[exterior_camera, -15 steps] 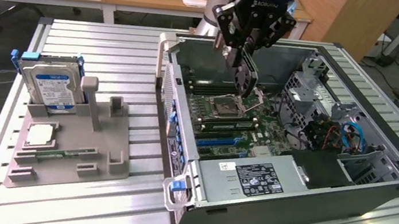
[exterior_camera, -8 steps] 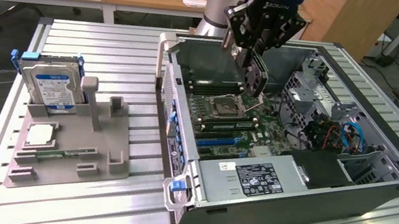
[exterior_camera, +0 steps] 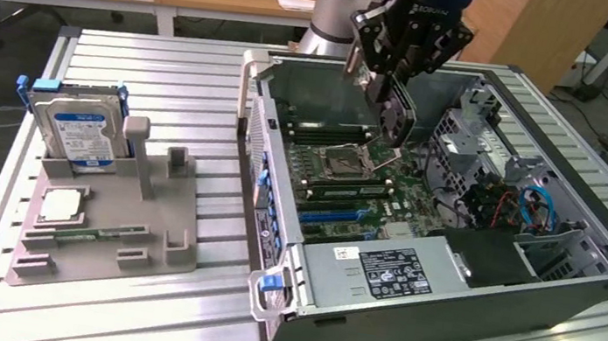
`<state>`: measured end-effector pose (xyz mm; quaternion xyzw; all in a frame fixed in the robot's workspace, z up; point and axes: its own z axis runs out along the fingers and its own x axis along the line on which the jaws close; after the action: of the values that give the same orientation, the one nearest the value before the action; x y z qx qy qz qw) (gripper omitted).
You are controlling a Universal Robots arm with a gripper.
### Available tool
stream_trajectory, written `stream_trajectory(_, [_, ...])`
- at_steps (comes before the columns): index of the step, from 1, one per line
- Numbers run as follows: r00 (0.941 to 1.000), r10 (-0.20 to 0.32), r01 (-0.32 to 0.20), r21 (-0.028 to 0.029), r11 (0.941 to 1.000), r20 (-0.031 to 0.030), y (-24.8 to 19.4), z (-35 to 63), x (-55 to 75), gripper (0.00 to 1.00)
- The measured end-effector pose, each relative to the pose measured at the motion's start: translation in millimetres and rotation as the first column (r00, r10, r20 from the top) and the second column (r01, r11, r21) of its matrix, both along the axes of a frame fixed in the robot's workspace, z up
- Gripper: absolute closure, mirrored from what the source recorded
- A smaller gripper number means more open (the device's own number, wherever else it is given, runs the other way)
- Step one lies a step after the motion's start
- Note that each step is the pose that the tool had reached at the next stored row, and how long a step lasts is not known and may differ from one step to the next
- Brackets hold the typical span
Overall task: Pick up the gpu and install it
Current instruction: 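Pick up the gpu and move the gpu toward the slot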
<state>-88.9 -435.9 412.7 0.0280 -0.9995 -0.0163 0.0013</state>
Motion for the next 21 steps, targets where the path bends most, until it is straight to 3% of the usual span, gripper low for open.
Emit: stream_trajectory(21, [1.0, 0.0, 0.0, 0.0117, 0.9999, 0.0, -0.4, -0.3, 18.9, 0.73])
